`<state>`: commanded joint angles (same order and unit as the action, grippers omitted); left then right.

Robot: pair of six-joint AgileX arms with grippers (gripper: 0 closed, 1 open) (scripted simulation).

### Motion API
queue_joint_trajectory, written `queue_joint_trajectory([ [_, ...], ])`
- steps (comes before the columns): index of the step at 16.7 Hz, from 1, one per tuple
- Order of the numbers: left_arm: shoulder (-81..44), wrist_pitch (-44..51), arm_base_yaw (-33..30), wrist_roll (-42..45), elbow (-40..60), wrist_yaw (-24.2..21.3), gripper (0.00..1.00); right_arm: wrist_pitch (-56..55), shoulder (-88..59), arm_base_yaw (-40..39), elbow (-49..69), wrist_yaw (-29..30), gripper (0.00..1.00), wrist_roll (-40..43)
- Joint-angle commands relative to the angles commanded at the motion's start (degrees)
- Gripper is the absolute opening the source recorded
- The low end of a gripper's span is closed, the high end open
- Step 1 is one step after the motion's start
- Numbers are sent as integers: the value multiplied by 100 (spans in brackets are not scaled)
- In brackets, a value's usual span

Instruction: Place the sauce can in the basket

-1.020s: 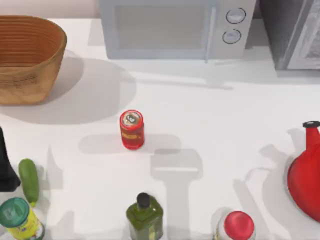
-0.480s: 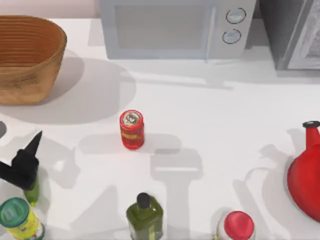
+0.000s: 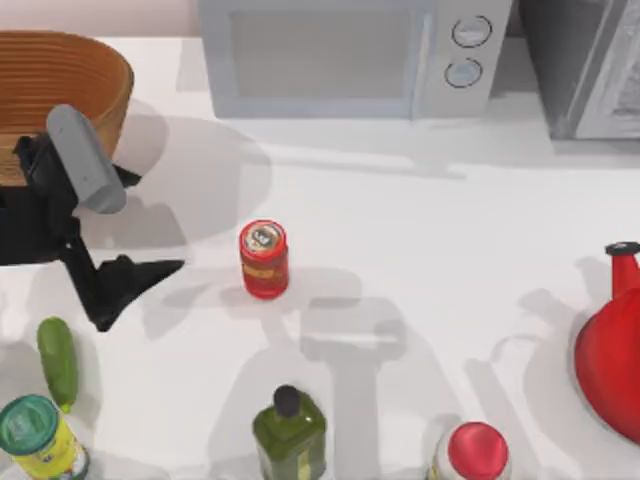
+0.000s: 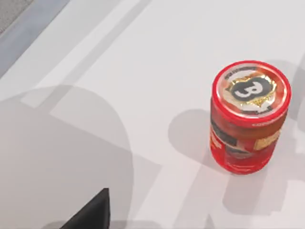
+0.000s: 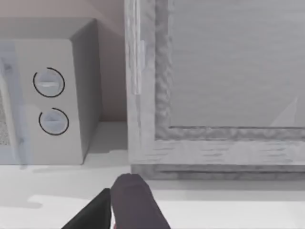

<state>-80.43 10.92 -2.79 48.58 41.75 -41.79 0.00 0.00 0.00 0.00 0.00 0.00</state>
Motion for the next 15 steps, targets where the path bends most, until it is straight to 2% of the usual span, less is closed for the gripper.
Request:
queue_joint_trajectory([
  [4, -1976, 214, -116, 1137, 982, -1003, 100, 0, 0, 0, 0, 0, 100, 0],
  [7, -2893, 342, -179, 1694, 1445, -1508, 100, 0, 0, 0, 0, 0, 100, 0],
  [10, -3261, 404, -207, 1923, 1630, -1728, 100, 0, 0, 0, 0, 0, 100, 0],
  [15, -3248, 403, -175, 1918, 1611, -1718, 100, 0, 0, 0, 0, 0, 100, 0],
])
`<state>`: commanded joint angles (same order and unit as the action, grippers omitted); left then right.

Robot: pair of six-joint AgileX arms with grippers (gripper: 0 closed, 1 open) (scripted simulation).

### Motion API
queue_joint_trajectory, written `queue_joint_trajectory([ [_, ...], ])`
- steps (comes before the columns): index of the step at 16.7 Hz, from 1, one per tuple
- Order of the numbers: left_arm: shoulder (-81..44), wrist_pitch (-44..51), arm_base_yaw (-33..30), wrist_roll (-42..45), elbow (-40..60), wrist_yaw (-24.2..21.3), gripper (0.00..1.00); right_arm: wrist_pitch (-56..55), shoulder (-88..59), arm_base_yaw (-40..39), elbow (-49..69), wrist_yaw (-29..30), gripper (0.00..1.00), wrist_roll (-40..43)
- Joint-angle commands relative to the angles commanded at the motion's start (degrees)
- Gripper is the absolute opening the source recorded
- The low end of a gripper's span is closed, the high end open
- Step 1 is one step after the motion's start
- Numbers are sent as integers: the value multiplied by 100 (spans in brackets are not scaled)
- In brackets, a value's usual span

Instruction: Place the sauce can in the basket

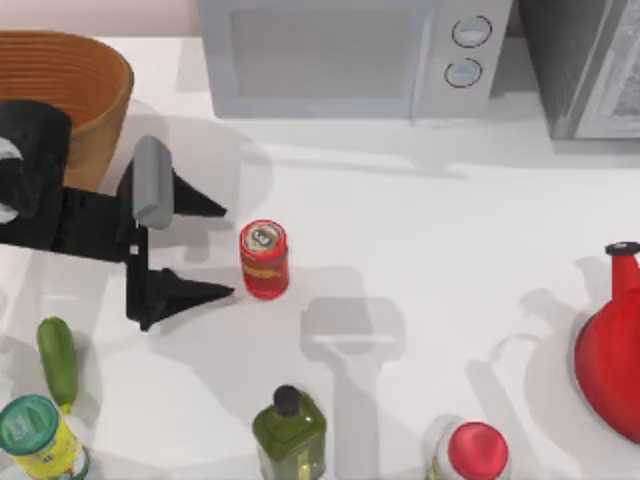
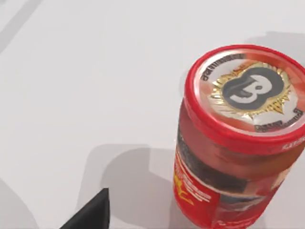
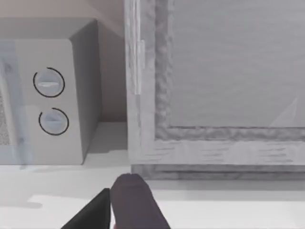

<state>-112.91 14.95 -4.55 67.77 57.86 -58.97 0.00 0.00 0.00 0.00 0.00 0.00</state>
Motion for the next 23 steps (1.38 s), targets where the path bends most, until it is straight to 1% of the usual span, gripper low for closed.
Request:
queue_joint_trajectory([
  [4, 71, -269, -206, -314, -48, 57, 100, 0, 0, 0, 0, 0, 100, 0],
  [9, -215, -1264, -716, -1108, -100, 269, 100, 0, 0, 0, 0, 0, 100, 0],
  [13, -656, -1990, -966, -1480, -80, 394, 100, 0, 0, 0, 0, 0, 100, 0],
  [18, -745, -2109, -995, -1526, -72, 411, 100, 0, 0, 0, 0, 0, 100, 0],
  [23, -745, -2109, -995, -1526, -72, 411, 62, 0, 0, 0, 0, 0, 100, 0],
])
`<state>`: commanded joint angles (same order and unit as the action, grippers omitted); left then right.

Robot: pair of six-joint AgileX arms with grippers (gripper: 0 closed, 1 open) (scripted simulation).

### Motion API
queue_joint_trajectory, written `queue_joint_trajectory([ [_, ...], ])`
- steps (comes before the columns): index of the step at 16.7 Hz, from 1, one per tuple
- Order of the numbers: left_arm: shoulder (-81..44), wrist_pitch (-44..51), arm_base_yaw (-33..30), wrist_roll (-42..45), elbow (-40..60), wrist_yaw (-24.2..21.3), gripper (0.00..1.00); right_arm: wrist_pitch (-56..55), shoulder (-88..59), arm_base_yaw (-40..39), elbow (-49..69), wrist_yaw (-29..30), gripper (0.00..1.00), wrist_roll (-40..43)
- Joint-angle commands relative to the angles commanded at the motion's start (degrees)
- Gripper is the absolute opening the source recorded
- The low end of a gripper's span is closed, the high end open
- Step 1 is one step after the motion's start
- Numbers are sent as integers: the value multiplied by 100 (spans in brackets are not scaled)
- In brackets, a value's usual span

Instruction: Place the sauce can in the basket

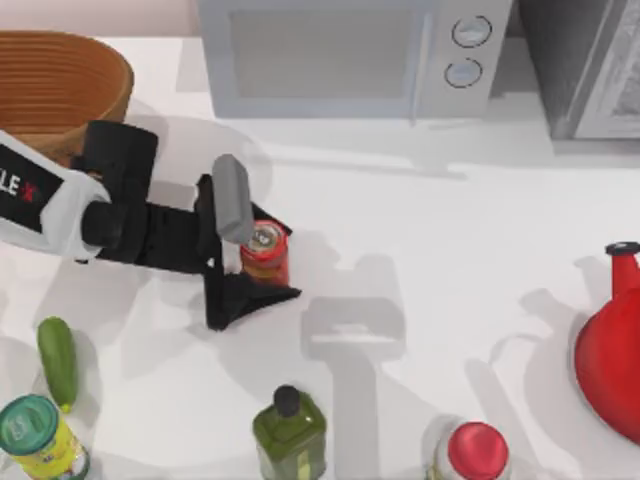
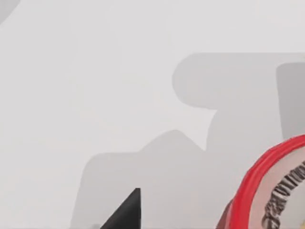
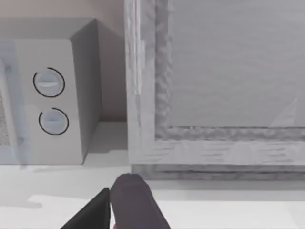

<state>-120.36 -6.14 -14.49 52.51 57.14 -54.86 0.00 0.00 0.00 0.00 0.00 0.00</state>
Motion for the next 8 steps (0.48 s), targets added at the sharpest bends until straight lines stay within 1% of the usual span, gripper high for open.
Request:
queue_joint_trajectory([
  [8, 0, 0, 0, 0, 0, 0, 2, 0, 0, 0, 0, 0, 100, 0],
])
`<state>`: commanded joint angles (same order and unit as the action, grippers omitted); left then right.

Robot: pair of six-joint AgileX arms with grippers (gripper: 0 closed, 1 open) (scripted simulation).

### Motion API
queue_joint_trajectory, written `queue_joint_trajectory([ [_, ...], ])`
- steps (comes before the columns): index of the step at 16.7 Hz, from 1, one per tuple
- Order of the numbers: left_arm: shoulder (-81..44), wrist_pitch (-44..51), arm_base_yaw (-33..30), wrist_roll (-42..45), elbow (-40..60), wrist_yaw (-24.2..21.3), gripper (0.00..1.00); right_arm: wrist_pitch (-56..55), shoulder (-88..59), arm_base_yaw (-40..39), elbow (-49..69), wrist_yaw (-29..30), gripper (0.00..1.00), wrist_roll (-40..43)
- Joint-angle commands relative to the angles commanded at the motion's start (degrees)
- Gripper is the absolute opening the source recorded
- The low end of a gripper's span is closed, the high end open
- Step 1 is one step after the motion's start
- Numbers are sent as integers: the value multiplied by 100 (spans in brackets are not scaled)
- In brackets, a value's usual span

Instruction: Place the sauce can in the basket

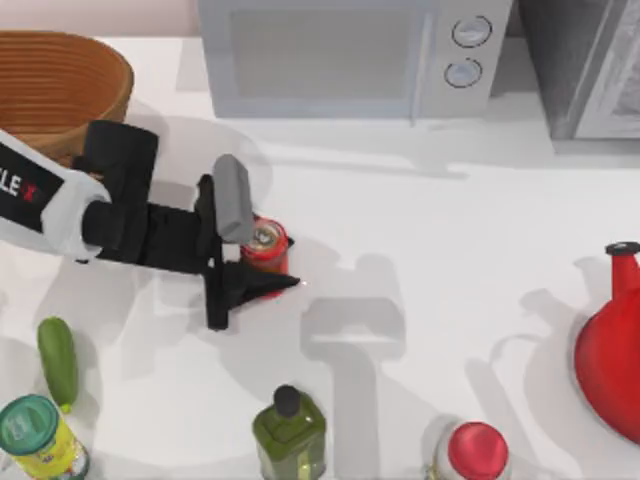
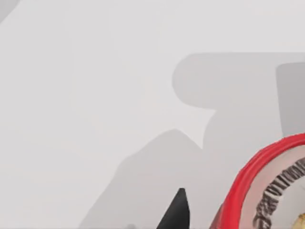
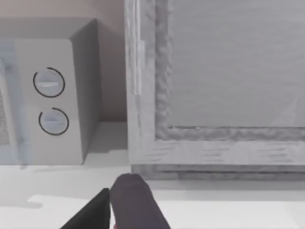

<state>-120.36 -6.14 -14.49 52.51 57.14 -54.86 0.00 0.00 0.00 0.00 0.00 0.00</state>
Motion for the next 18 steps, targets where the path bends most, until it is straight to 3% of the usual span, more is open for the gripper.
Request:
queue_joint_trajectory([
  [11, 55, 28, 6, -56, 4, 39, 0, 0, 0, 0, 0, 0, 100, 0],
  [14, 369, 193, -3, -510, 67, 367, 0, 0, 0, 0, 0, 0, 100, 0],
  [18, 1197, 528, 187, -1569, 387, 1249, 0, 0, 0, 0, 0, 0, 100, 0],
])
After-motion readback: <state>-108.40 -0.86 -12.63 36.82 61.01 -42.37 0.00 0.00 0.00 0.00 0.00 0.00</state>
